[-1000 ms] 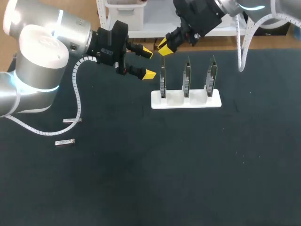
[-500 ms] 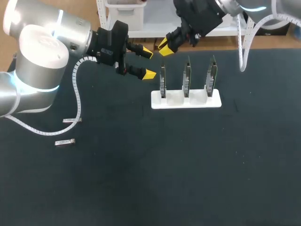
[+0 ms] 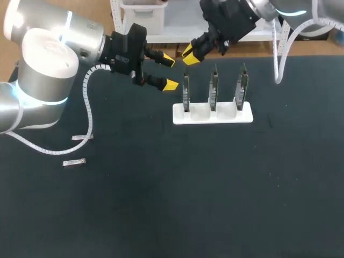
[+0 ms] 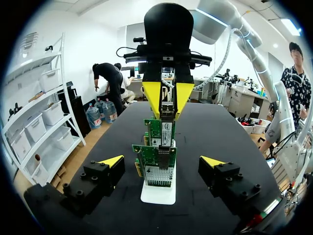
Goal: Pick up the optical module with the left hand, and insert it into the network port with the right hand.
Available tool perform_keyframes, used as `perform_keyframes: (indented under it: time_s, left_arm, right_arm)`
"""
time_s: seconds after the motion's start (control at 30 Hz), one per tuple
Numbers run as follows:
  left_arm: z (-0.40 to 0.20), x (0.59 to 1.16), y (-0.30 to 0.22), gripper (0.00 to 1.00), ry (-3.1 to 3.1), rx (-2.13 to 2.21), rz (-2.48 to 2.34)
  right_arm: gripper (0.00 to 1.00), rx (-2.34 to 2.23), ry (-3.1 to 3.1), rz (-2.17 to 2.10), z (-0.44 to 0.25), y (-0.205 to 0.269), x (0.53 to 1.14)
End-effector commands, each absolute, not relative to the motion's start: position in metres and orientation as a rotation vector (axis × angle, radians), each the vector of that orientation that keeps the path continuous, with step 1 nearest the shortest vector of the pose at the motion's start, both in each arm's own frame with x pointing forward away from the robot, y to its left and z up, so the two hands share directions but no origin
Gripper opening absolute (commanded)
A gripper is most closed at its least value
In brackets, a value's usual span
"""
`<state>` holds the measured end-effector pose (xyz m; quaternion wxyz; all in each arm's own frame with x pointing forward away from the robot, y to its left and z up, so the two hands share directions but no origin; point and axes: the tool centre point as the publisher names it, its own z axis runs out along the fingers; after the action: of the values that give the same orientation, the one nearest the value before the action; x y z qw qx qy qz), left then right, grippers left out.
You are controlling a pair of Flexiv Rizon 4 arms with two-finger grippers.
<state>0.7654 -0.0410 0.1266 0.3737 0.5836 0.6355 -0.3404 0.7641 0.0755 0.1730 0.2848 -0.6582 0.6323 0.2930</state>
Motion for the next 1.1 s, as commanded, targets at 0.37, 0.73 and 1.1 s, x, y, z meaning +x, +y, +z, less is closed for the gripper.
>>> perform_keyframes:
  time_s: [0.37,0.73,1.1]
  left_arm:
    - [0.1271,0.7661,-0.042,1.0,1.633,1.496,-0.869]
    - [0.1271,0.7661,-0.042,1.0,1.633,1.496,-0.869]
    - [0.1271,0.7661,-0.042,1.0,1.633,1.496,-0.869]
  right_arm:
    - [0.0,-1.711,1.667,0.829,0.1713,0.0716,0.7629]
    - [0.0,-1.721,1.664,0.834,0.1717,0.0737,0.7646]
    - [0.0,-1.715,1.64,0.841,0.1773,0.0747,0.7678]
